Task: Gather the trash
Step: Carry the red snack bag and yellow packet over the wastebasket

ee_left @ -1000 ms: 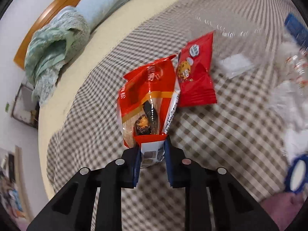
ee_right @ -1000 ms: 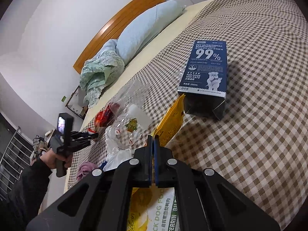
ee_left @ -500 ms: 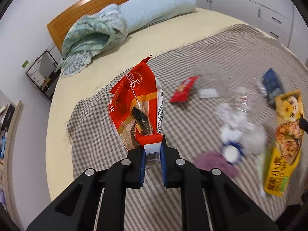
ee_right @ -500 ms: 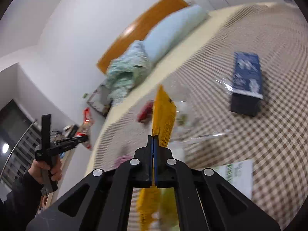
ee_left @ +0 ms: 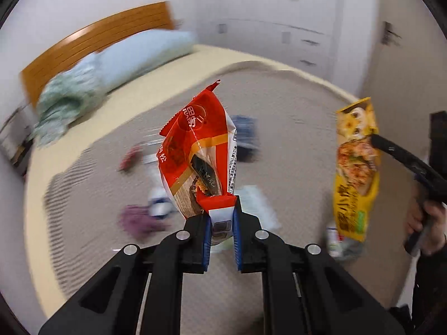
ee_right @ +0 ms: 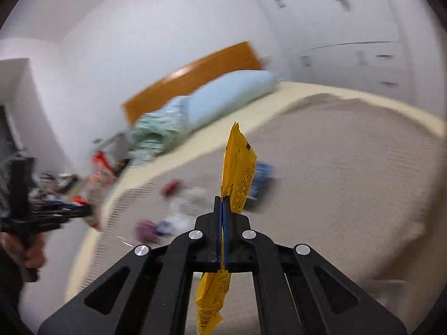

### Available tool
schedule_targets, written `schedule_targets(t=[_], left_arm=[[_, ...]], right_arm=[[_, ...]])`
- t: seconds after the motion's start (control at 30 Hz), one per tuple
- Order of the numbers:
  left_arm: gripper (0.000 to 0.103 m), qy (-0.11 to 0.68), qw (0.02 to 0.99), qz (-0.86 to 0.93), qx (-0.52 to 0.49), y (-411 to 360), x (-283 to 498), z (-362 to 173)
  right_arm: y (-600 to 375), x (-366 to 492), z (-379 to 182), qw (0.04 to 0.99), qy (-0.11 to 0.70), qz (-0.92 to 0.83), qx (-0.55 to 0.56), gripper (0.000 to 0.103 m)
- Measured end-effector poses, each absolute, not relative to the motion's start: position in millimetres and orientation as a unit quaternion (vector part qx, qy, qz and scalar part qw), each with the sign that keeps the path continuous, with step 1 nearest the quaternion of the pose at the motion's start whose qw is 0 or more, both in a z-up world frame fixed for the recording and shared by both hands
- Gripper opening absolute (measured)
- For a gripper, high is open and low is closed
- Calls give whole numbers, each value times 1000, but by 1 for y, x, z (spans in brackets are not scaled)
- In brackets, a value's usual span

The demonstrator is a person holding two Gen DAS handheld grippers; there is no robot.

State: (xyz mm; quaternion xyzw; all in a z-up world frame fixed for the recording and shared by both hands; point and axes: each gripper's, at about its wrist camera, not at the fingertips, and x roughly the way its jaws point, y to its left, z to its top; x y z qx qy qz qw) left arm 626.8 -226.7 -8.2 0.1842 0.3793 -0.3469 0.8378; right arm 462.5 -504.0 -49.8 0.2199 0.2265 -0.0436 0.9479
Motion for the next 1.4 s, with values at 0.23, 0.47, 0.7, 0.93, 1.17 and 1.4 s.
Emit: schedule_targets(t=[0.23,0.47,0.7,0.93,1.17,1.4], left_arm=[[11,393,788,-441,174,-341,511,-61],[11,484,736,-453,137,-432,426,-202],[11,521,715,-446,136,-470,410,-276],[11,546,696,-445,137,-484,421,-313],[11,550,690,-436,174,-516,419,-333],[12,583,629,-461,230,-573,410,-369]], right_arm=[[-593,321,-99,918,287,-165,217,1],[-634,267,-235,865,388,-215,233,1],[-660,309,-357,826,483,-210,201,1],[-695,374,-464,769,575,-212,182,55],[-718,323,-445,788,493,-242,279,61],[-725,225,-406,781,411,-307,355,61]])
